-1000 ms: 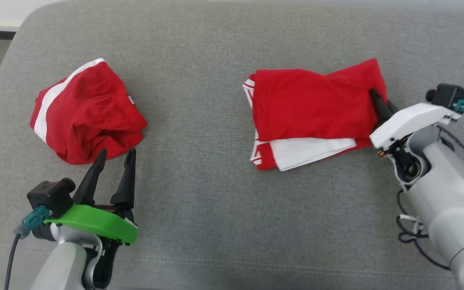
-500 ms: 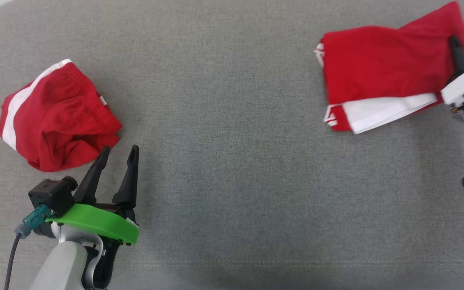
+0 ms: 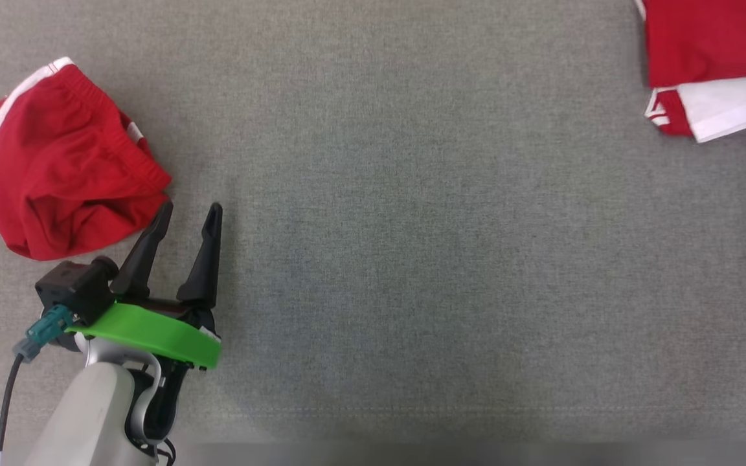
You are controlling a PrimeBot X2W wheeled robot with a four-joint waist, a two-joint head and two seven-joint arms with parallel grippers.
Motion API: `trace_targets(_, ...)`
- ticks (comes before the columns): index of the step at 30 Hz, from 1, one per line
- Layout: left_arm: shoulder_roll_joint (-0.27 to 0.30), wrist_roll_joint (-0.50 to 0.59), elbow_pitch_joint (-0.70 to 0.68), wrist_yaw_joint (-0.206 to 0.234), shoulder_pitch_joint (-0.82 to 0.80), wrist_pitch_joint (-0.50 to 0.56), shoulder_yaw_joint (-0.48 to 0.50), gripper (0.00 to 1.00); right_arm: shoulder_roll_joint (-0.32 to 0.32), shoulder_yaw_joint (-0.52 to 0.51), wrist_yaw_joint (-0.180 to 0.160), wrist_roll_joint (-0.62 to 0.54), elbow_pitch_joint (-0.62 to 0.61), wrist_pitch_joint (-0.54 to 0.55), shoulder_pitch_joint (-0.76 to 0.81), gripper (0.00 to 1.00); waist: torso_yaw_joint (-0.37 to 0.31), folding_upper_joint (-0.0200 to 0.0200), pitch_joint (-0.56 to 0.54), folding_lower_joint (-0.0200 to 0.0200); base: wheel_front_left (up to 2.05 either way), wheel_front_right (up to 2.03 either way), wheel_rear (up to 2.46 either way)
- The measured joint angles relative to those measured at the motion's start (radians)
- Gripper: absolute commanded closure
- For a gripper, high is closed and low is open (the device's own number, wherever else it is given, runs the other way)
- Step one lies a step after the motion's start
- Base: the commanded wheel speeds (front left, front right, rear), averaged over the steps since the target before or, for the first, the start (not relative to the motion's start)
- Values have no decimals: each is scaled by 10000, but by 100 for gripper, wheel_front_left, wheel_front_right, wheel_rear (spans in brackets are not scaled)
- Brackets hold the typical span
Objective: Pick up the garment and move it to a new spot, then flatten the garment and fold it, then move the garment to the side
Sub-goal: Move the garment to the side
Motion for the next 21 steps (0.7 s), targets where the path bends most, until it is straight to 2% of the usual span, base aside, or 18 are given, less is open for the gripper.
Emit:
trace_targets(3, 2, -2, -61, 0, -131, 0, 6, 0, -140, 123, -203, -280, 127, 2, -95, 100, 46, 0, 287, 0, 0, 0, 0)
trace_targets(8, 0, -2, -54, 0, -320, 0, 8, 0, -10, 456, -777, -721, 468, -188, -90, 100, 152, 0, 615, 1, 0, 0, 0)
trace_targets(9, 0, -2, -63, 0, -335, 0, 8, 0, -25, 529, -917, -859, 516, -282, -90, 76, 176, 0, 641, 1, 0, 0, 0)
trace_targets(10, 0, -2, -63, 0, -335, 0, 0, 0, -38, 575, -1024, -1003, 548, -322, -90, 60, 195, 0, 659, 0, 0, 0, 0)
trace_targets(11, 0, -4, -63, 0, -335, 0, -6, 0, -38, 623, -1151, -1095, 585, -355, -92, 22, 208, 0, 672, 0, 0, 0, 0)
trace_targets(12, 0, -4, -65, 0, -335, 0, -17, 0, -31, 694, -1260, -1191, 621, -382, -94, 0, 216, 0, 681, 1, 0, 0, 0)
trace_targets(18, -2, -21, -6, 0, -372, 0, -96, 0, 65, 1018, -1678, -1710, 936, -543, -128, 0, 217, 0, 618, 0, 0, 0, 0)
trace_targets(21, -4, -25, 63, 0, -374, 0, -115, 0, 109, 1185, -1776, -1971, 1081, -677, -131, 0, 212, 0, 486, 1, 0, 0, 0)
